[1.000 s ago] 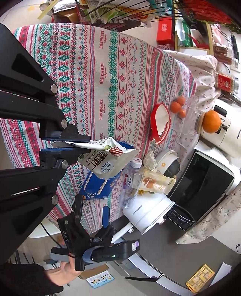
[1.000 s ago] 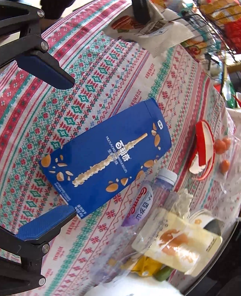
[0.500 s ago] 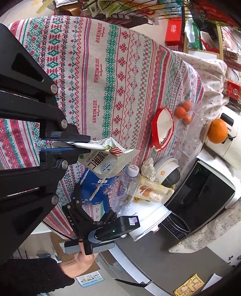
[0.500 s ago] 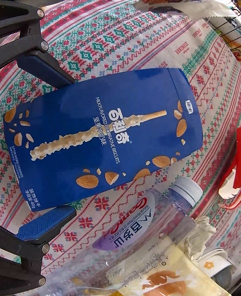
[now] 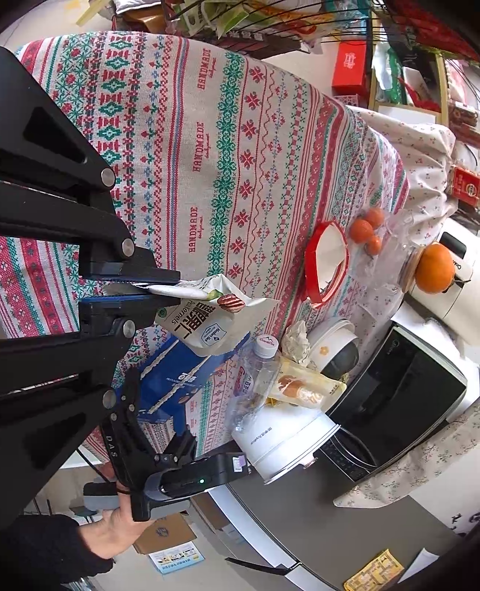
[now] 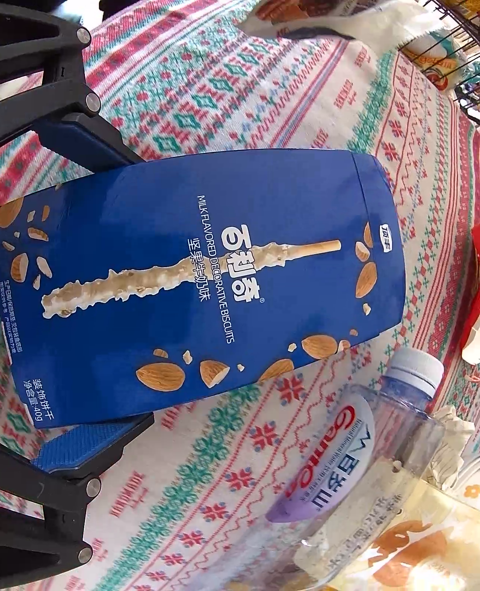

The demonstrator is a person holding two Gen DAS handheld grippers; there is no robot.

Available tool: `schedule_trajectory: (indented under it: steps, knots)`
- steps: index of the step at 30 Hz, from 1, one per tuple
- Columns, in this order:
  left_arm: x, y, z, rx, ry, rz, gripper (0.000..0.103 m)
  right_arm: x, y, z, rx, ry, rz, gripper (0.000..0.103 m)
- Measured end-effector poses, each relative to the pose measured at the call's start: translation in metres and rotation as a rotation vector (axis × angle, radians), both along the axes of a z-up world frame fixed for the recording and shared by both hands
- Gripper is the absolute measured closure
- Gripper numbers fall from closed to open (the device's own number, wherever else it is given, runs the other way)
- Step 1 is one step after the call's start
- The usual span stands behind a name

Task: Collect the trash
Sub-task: 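Grasp the blue biscuit box with the right tool and lift it, then carry the biscuit box over the white bin with the right tool while the left tool carries the pecan bag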

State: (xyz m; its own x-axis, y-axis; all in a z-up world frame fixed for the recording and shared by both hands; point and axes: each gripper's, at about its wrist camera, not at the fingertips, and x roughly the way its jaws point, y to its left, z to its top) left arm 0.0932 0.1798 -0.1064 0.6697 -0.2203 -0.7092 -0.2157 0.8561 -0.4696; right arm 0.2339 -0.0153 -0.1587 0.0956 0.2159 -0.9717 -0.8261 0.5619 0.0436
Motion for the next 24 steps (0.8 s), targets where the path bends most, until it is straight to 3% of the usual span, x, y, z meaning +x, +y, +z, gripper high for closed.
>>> schedule_trajectory:
  steps: [12, 24]
  knots:
    - [-0.017, -0.018, 0.013, -0.019, -0.025, -0.041, 0.099, -0.093, -0.059, 0.036, 0.051, -0.012, -0.206, 0.007]
    - [-0.025, -0.069, 0.019, -0.004, -0.030, -0.144, 0.099, -0.110, -0.148, 0.059, 0.151, -0.055, -0.530, 0.008]
